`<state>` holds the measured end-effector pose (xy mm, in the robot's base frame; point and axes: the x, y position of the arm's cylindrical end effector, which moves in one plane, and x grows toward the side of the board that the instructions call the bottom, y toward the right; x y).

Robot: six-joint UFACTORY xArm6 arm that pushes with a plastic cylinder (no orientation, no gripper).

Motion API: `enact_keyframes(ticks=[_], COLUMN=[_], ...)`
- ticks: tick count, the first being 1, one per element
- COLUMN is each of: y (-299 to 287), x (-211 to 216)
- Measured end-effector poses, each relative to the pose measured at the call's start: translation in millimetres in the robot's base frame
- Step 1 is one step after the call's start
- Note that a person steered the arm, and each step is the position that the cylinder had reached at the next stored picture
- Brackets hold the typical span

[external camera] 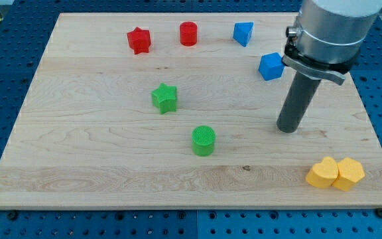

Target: Point your arm at blue cube

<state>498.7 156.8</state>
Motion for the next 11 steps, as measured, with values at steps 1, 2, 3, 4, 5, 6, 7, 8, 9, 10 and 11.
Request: enact_keyframes(ticks=[1, 2, 3, 4, 5, 6, 7, 8, 9, 10, 11], y=[1, 1, 5, 10, 30, 49, 53, 51, 44, 40, 21], x=[-1, -1, -8, -45, -69, -73, -98, -146, -186, -188, -188])
